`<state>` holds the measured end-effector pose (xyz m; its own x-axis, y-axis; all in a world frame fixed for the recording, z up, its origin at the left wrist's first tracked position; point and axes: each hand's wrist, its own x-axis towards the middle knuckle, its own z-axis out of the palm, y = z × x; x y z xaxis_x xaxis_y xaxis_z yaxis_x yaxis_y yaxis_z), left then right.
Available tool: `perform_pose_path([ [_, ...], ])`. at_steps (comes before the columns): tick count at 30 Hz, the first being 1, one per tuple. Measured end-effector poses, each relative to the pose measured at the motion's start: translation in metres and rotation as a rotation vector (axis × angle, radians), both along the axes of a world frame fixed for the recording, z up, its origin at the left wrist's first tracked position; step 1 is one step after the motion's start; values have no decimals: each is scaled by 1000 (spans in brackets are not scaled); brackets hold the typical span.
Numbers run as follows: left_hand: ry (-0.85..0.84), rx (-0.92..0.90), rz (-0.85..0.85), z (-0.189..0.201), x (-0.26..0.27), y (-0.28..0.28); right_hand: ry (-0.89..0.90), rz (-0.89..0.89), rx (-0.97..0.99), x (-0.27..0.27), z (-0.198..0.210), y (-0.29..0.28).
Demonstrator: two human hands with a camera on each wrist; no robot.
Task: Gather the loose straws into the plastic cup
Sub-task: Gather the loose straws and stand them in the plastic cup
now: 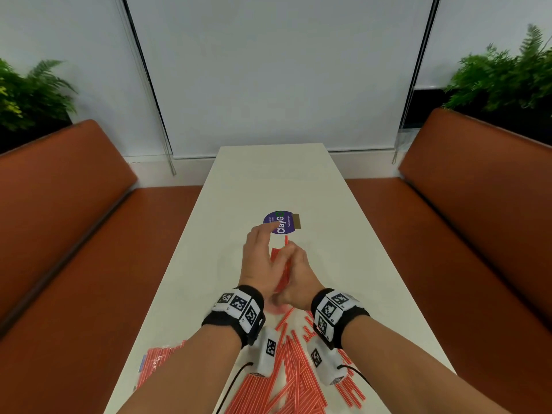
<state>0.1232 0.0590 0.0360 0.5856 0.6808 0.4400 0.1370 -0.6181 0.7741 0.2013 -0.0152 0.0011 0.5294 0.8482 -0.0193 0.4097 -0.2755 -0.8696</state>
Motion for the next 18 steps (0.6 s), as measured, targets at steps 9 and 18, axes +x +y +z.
perform_pose_path([
  [9,148,-633,-83,-15,-40,2,-173,68,-6,3,11,-2],
  [18,397,-440,-196,-14,-23,1,-353,144,-44,6,18,5],
])
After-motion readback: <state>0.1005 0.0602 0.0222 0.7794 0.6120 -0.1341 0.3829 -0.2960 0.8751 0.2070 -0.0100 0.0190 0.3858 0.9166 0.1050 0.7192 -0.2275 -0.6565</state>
